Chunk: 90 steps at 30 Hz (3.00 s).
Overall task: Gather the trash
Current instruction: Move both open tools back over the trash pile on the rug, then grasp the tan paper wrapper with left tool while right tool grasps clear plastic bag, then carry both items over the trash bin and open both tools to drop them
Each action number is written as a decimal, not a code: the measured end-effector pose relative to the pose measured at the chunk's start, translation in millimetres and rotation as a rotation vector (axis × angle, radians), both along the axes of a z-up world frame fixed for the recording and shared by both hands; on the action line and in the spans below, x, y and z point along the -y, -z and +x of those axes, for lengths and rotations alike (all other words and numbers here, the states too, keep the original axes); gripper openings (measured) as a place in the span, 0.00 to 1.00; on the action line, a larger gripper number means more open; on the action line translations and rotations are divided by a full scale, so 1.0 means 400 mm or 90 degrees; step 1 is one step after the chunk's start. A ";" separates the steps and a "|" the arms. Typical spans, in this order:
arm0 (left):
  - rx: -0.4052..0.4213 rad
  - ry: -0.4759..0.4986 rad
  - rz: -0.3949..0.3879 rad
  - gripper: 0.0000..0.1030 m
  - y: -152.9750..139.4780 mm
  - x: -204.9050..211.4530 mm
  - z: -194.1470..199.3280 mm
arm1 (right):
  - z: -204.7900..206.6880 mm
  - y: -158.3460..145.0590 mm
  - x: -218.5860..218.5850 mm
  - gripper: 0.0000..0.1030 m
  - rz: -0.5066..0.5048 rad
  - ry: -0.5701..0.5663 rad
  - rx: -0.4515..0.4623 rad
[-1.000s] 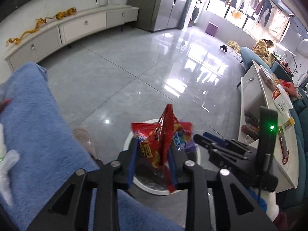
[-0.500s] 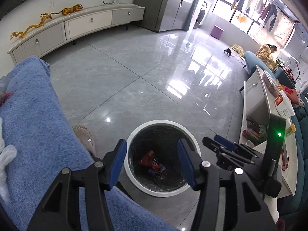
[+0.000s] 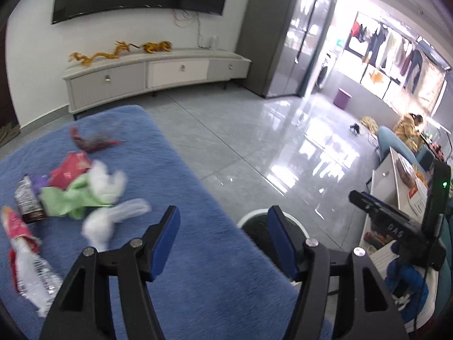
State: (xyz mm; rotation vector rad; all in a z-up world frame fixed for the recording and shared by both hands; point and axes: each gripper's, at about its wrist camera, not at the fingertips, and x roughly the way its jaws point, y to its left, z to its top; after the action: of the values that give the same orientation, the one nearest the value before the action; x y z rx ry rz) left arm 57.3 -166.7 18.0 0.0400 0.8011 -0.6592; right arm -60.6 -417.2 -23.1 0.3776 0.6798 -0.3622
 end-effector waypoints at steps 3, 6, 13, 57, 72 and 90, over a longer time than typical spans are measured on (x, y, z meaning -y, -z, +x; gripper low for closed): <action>0.004 -0.040 -0.020 0.61 -0.015 -0.103 0.007 | 0.012 -0.058 -0.063 0.40 -0.026 -0.027 0.013; 0.013 -0.086 -0.041 0.61 -0.025 -0.220 0.007 | 0.029 -0.109 -0.125 0.40 -0.048 -0.055 0.024; 0.033 -0.169 -0.058 0.60 -0.019 -0.454 0.007 | 0.081 -0.202 -0.268 0.41 -0.088 -0.119 0.041; -0.127 -0.169 -0.075 0.24 0.134 -0.569 0.299 | 0.479 0.124 -0.627 0.34 0.125 -0.417 -0.101; -0.053 -0.192 -0.110 0.23 -0.029 -0.595 0.182 | 0.314 0.006 -0.570 0.33 0.102 -0.414 -0.020; 0.048 -0.090 -0.131 0.22 -0.213 -0.424 -0.037 | 0.048 -0.103 -0.403 0.33 0.069 -0.319 0.068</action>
State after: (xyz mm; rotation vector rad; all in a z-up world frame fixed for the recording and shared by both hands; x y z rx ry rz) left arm 42.4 2.9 103.4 -0.1774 0.6541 -0.5992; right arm -41.5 -256.0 18.0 0.3149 0.6656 0.1696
